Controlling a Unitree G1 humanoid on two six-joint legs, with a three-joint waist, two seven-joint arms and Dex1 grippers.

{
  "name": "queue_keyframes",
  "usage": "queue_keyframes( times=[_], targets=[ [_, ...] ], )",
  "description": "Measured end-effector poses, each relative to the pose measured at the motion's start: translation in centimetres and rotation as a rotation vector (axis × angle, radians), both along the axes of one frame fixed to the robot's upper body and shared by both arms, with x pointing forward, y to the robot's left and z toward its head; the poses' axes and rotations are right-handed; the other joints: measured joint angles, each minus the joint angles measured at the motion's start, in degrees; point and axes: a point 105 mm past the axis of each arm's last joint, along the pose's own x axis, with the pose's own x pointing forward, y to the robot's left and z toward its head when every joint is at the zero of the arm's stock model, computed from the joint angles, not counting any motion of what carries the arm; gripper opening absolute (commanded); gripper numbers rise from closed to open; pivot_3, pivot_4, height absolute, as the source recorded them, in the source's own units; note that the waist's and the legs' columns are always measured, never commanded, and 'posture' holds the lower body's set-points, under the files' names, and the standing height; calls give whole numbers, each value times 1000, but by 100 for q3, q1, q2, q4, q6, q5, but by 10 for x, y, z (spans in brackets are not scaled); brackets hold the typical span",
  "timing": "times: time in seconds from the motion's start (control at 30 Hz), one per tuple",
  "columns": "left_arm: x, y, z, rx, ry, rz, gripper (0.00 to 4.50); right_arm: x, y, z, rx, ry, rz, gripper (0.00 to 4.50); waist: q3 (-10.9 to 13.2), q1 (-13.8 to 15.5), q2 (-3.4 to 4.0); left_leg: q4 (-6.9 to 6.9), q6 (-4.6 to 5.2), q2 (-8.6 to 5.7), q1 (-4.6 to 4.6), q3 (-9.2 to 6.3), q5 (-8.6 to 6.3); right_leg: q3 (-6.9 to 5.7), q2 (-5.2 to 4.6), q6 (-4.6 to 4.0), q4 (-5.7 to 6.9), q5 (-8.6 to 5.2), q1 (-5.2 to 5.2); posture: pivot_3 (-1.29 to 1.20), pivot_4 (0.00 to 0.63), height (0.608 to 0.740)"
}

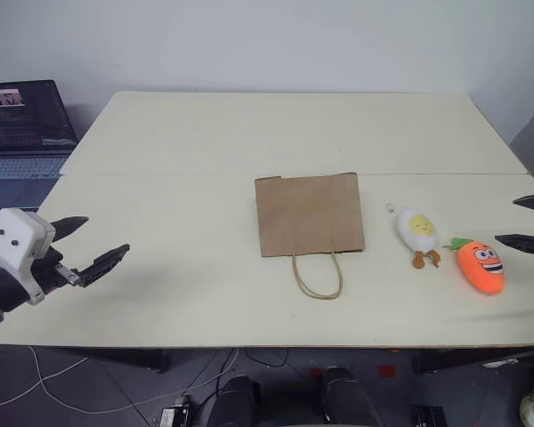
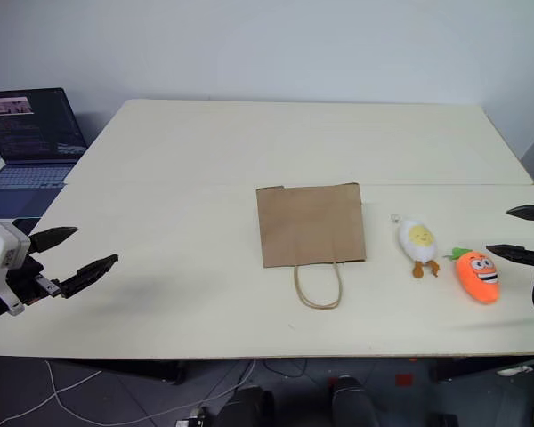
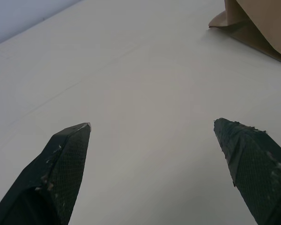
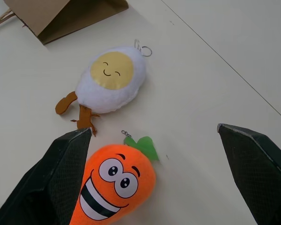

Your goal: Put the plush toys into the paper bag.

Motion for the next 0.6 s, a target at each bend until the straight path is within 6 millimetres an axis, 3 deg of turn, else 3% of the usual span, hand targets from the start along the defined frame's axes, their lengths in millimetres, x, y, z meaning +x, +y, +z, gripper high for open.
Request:
queue_keyframes(
  times=[0.33,0.6],
  targets=[
    [4,-14,8,-13,-13,-86,4484,-4,3,-2,0,13,8,4500,0,4,0,0,0,-1,0,0,0,-1,1,0,2,0,1,0,150,740],
    [10,-97,-10,76,104,-463,4484,-24,37,4,24,29,116,4500,0,54,0,2,0,-5,-4,-2,0,-3,4,1,4,1,4,0,150,740]
  ],
)
